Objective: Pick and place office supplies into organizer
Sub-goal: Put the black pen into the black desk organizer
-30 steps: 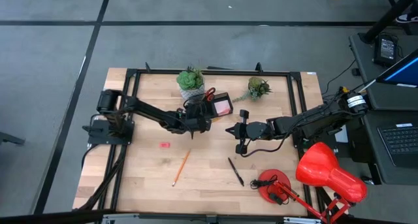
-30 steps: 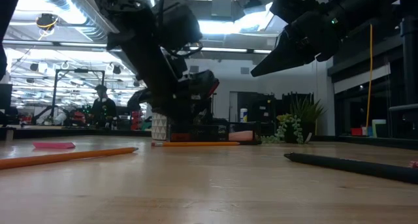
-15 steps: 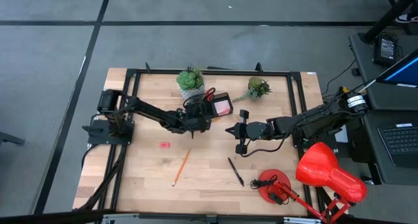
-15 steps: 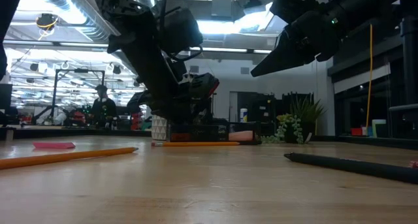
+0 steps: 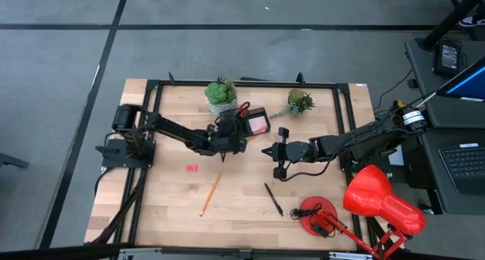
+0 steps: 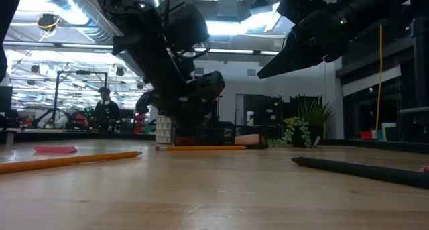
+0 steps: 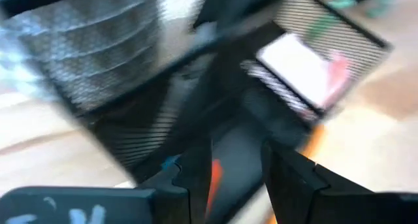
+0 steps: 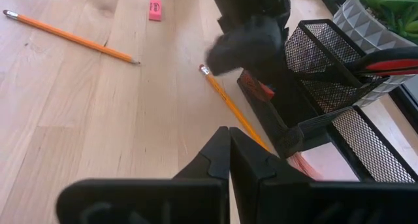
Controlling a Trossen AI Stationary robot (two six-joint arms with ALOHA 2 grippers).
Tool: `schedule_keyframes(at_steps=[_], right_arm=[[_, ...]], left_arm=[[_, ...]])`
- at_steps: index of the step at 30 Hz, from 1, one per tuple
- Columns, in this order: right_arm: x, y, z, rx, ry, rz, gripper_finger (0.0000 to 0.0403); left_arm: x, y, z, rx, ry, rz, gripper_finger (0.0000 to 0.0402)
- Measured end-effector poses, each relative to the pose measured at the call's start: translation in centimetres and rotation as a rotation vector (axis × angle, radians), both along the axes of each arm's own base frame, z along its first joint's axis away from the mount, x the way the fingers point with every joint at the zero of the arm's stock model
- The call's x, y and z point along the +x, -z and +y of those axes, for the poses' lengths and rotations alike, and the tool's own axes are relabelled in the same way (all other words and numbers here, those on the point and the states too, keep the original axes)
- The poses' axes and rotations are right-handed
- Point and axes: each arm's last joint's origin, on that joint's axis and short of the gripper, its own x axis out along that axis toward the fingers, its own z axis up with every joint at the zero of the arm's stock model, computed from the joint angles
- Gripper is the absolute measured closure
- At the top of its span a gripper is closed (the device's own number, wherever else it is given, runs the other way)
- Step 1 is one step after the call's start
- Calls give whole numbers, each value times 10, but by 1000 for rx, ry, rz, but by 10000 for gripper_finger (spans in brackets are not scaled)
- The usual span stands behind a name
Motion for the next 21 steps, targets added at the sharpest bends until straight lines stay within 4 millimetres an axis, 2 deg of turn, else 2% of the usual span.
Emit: schedule_keyframes(at_steps=[4,8,12,17,21], right_arm=[[0,0,0,0,0,-1,393],[0,0,0,0,0,-2,393],[0,0,0,4,2,-2,393],[0,-1,0,23,13,-12,393],[2,-3,1,51,28,-21,393]], left_arm=[[4,-16,-13,65,144,-16,283],[-1,-41,-31,167,308,22,290],[-18,-72,-52,258,435,59,298],[-49,-110,-71,387,503,81,311],[-73,-129,-81,453,520,78,328]])
